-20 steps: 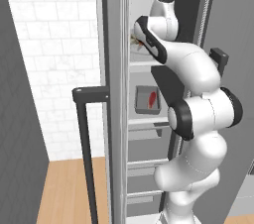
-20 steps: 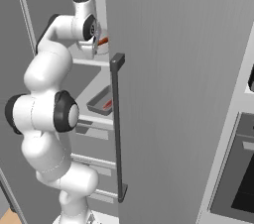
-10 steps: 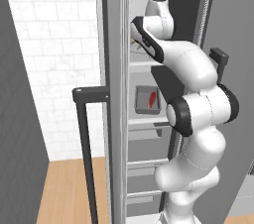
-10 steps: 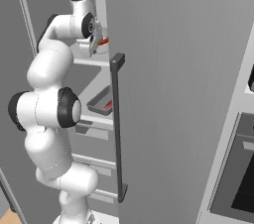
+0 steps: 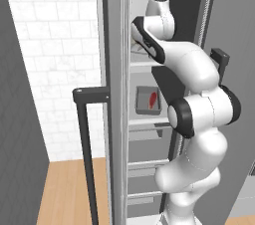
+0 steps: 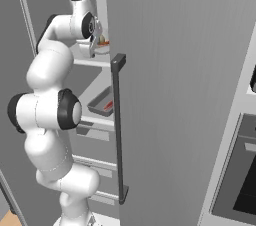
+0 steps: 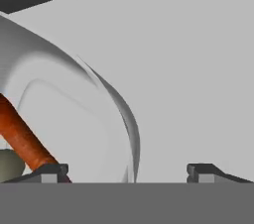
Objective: Take the meat container that has the steak and place it on the second highest rack of the freezer. Then take the vegetable container that has the carrot and mushroom and place it on the highest rack of the freezer.
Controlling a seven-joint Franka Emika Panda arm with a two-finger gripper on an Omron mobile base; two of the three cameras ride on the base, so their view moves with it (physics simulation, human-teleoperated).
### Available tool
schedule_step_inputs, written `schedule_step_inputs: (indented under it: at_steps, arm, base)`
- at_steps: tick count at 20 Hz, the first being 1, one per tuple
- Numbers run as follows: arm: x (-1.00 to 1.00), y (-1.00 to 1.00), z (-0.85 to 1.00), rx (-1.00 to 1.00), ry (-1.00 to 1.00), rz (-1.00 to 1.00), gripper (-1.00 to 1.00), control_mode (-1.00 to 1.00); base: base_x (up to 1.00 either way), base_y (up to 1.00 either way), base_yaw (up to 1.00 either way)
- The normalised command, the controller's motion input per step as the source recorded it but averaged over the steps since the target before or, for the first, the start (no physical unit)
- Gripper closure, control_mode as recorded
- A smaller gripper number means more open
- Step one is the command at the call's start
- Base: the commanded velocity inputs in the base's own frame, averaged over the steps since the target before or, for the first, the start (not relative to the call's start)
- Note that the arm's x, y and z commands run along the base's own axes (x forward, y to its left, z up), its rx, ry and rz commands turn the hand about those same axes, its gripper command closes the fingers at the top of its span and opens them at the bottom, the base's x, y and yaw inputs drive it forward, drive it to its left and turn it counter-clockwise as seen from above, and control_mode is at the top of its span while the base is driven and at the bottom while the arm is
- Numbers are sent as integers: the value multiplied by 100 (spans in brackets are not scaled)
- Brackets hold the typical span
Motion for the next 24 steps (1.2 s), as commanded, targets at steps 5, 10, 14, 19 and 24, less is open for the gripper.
schedule_step_inputs:
  at_steps: [5, 10, 14, 19, 24]
  arm:
    - [0, 0, -3, 0, -10, 0, -100, -100]
    - [0, 1, 9, -1, -24, 9, -100, -100]
    - [-25, 16, 2, -3, -25, 9, -100, -100]
    - [-24, 1, 48, 0, -22, 8, -100, -100]
    - [-90, 0, 75, 0, -8, 1, -100, -100]
  base:
    - [0, 0, 0]
    - [0, 0, 0]
    - [0, 0, 0]
    - [0, 0, 0]
    - [0, 0, 0]
